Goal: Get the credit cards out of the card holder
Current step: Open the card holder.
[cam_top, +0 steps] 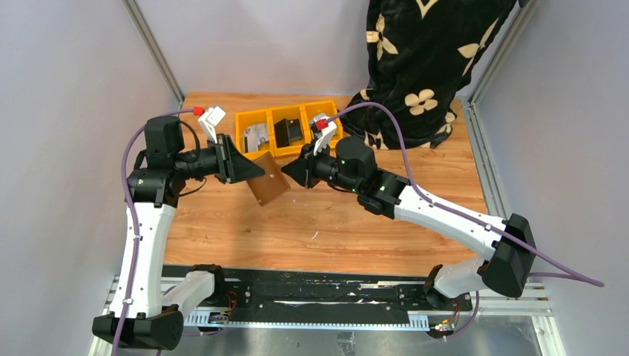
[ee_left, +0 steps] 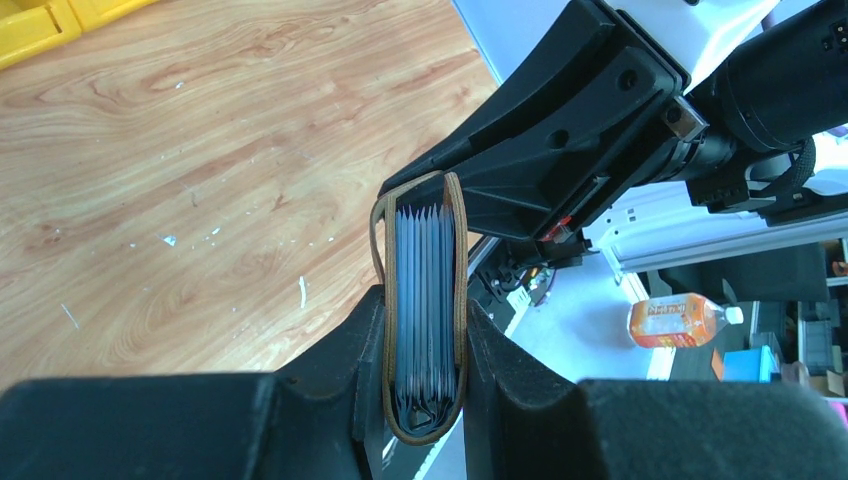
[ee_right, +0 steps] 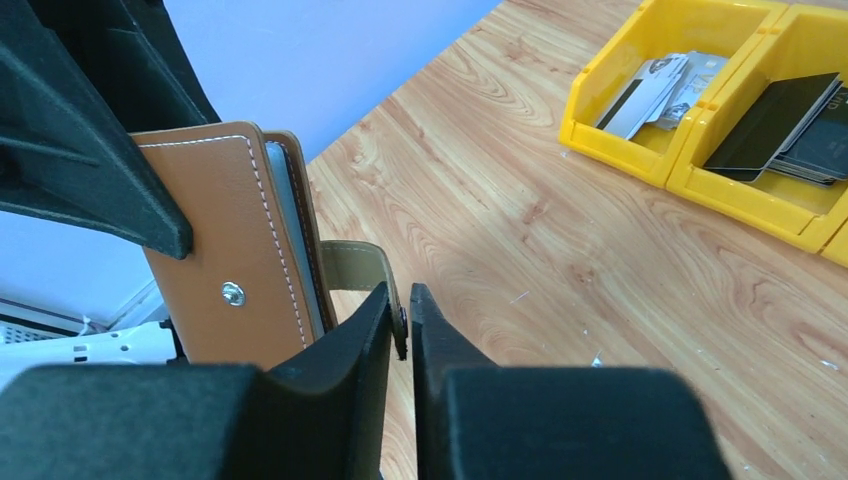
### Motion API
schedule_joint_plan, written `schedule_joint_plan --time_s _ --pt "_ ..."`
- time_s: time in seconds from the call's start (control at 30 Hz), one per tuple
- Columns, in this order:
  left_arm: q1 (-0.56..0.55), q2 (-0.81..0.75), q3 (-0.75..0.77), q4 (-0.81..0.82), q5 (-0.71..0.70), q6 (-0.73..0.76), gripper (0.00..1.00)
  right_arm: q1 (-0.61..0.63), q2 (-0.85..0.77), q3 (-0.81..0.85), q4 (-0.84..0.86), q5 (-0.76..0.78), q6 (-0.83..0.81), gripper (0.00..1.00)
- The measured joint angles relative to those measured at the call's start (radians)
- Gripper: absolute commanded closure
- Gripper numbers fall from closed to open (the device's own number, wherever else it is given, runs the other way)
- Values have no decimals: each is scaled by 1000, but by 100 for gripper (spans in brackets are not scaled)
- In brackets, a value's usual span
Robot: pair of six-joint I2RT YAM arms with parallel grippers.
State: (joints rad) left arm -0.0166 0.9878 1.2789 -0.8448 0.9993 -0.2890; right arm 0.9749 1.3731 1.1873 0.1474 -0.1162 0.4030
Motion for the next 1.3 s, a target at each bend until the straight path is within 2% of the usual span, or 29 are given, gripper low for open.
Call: schedule_joint_plan --time_s 0.13,0.2,0.27,0.3,0.33,0.37,0.4,0.47,0.5,0.6,0.8,0.97,1.17,1.3 --pt "0 0 0 0 2 -1 100 0 0 0 2 -14 2 92" --pt "0 0 0 0 3 -1 100 0 -1 0 5 -24 3 99" --pt "0 0 0 0 3 -2 100 0 -2 0 12 -39 5 100" --pt "0 0 0 0 3 -2 95 0 -3 0 14 -43 8 100" --pt "0 0 0 0 3 -2 80 0 -3 0 15 -45 8 100" --pt "0 0 0 0 3 -2 59 0 -3 0 15 -47 9 100" --pt "0 0 0 0 3 -2 42 0 -4 0 15 -48 8 100" --pt "0 -1 -2 5 2 -1 22 0 -11 0 11 -48 1 100" --pt "0 -3 -5 6 3 -6 19 0 -16 1 7 -48 -4 100" --pt "0 -16 -23 7 -5 5 15 0 -25 23 -25 -54 -30 100" --pt "0 -35 -78 7 -10 47 15 7 -32 97 -153 -42 -126 100" --pt "0 -85 -108 5 -56 150 13 68 -33 192 -272 23 -239 100" --pt "0 -196 -126 11 -68 257 13 200 7 348 -394 240 -338 100" --pt "0 -254 -134 16 -64 286 7 275 89 467 -446 435 -352 100"
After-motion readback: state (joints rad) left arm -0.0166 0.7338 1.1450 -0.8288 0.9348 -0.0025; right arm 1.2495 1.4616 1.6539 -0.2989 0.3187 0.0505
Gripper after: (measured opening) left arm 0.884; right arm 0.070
